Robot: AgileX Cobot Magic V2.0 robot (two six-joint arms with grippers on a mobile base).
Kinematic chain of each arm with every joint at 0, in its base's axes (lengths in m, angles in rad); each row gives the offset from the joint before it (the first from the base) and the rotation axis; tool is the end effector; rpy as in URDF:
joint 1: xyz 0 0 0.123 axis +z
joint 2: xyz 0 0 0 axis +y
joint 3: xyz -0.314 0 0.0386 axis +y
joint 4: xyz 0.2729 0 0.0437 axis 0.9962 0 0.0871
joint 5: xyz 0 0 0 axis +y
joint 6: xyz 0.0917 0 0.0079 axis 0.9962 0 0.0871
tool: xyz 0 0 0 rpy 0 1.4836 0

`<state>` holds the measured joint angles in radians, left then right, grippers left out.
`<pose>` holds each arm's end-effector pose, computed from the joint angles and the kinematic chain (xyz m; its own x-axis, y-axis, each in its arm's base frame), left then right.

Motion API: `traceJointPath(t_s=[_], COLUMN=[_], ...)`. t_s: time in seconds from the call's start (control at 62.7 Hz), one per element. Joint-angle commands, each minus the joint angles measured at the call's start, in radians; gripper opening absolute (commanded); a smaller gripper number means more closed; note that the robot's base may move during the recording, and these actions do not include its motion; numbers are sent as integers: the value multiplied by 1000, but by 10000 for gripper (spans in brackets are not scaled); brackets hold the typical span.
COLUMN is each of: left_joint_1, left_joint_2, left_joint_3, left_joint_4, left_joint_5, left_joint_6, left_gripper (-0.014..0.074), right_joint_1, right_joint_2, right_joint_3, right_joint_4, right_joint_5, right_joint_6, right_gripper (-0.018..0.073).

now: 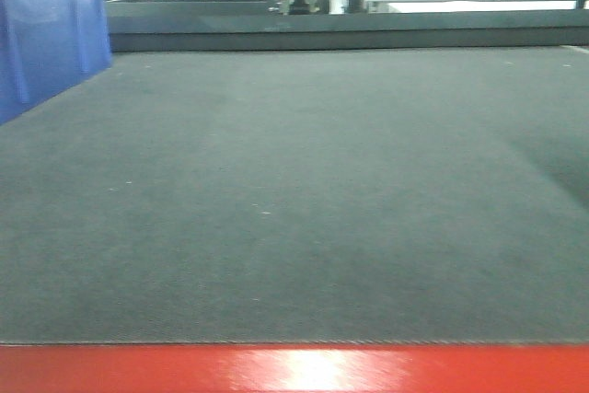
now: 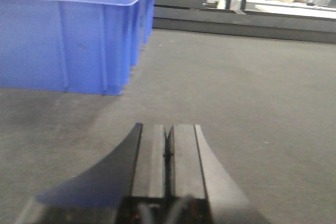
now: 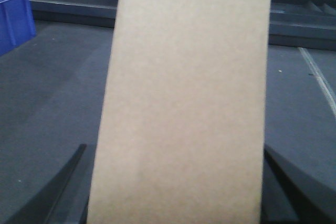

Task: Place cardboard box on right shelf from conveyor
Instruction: 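Hold the box in the right gripper and turn the base away, then drive along the red conveyor toward the steel shelf rack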

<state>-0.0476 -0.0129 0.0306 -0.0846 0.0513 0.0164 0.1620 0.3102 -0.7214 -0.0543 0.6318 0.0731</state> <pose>0.0511 -0.0028 0.1980 0.0148 -0.0688 -0.9975 0.0530 0.9963 -0.0679 0.0366 0.0030 0.3925 -0.1343 0.0077 -0.9909 -0.1260 0.9917 0.0248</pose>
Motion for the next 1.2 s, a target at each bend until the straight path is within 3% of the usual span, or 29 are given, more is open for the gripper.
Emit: traceJointPath(t_s=[0.0,1.18], left_joint_1=[2,26], left_joint_2=[-11,-11], left_joint_3=[-4,-4], left_joint_4=[-7,-7], left_joint_5=[-91,-91], left_joint_6=[-5,-5], left_gripper=[-119,-119], right_joint_1=[-7,-7], right_joint_2=[11,11], right_joint_3=[-29,-29], right_joint_4=[-12,-12], right_joint_5=[-100,-100], right_joint_6=[-7,-7], right_gripper=[149,149])
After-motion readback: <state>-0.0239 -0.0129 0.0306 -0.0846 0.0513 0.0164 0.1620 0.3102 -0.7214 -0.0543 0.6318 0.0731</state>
